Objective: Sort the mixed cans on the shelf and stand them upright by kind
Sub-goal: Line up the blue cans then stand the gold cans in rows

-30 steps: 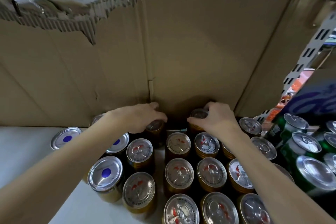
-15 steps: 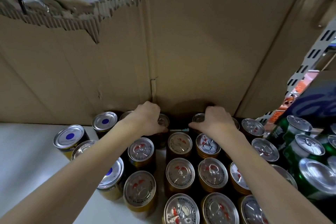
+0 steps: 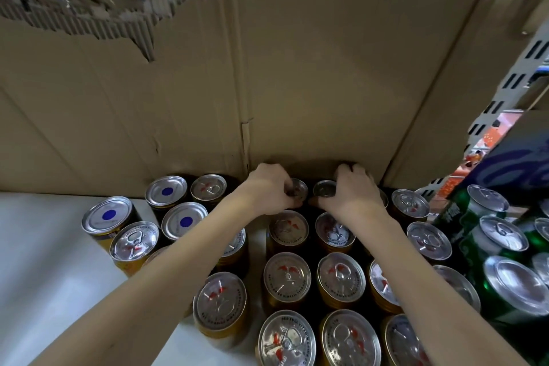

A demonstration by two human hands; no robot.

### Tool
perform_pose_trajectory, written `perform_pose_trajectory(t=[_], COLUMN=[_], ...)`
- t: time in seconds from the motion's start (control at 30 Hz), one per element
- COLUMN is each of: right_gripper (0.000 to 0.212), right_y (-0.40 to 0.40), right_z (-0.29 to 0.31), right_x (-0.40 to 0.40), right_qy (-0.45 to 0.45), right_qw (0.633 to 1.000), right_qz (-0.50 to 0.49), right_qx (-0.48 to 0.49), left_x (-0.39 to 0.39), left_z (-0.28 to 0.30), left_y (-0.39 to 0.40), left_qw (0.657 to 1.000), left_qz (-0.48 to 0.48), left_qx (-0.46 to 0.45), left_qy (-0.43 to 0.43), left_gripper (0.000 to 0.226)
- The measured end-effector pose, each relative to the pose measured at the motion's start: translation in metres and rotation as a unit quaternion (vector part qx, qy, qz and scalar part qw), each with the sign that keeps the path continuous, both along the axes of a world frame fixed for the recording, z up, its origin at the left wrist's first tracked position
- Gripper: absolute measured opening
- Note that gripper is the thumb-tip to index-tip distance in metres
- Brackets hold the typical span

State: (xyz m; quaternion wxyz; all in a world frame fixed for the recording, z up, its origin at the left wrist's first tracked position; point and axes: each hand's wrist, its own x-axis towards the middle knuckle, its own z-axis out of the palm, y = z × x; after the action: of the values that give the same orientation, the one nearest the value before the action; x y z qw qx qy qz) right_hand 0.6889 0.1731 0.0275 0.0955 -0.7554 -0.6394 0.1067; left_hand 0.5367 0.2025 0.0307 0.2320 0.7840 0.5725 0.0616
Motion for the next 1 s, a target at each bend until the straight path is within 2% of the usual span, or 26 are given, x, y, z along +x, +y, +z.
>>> perform_pose_trajectory(t=[0.2,0.27,0.33,0.4,0.47,0.53,0.8,0.9,1.0], right_gripper=[0.060,0.054,0.047,0.043,0.040,0.038,0.035,0.037,0.051], right_y=[-0.011,-0.021,-0.032,-0.042,-0.052,-0.061,-0.099,-0.115,-0.132], right_z=[0.007,0.011,0.016,0.021,0.025,0.028,0.021,0.011,0.000], right_x=[0.013,0.015,0.010,0.001,-0.011,-0.025,-0.100,-0.118,-0.126], right_qy=[0.058,0.063,0.071,0.083,0.089,0.095,0.146,0.169,0.150], right_qw=[0.998,0.997,0.994,0.989,0.984,0.979,0.963,0.957,0.961], right_qz=[0.030,0.039,0.058,0.086,0.113,0.134,0.199,0.216,0.221], right_qx=[0.006,0.034,0.068,0.089,0.107,0.120,0.108,0.091,0.071], left_x=[0.000,-0.005,-0.016,-0.034,-0.057,-0.083,-0.153,-0.160,-0.160], left_z=[-0.003,-0.005,-0.004,0.000,0.007,0.011,-0.012,-0.022,-0.036], left_y=[-0.005,-0.008,-0.013,-0.019,-0.030,-0.049,-0.129,-0.146,-0.156], left_qw=[0.999,0.999,0.998,0.995,0.989,0.981,0.950,0.946,0.953], left_qz=[-0.025,-0.037,-0.058,-0.062,-0.042,-0.016,0.137,0.117,0.062], left_qx=[0.021,0.021,0.024,0.076,0.144,0.190,0.256,0.274,0.270], left_qy=[-0.005,-0.023,-0.024,-0.017,-0.006,-0.031,-0.114,-0.125,-0.118], left_gripper=[0.037,0.043,0.038,0.032,0.039,0.037,0.016,0.014,0.034])
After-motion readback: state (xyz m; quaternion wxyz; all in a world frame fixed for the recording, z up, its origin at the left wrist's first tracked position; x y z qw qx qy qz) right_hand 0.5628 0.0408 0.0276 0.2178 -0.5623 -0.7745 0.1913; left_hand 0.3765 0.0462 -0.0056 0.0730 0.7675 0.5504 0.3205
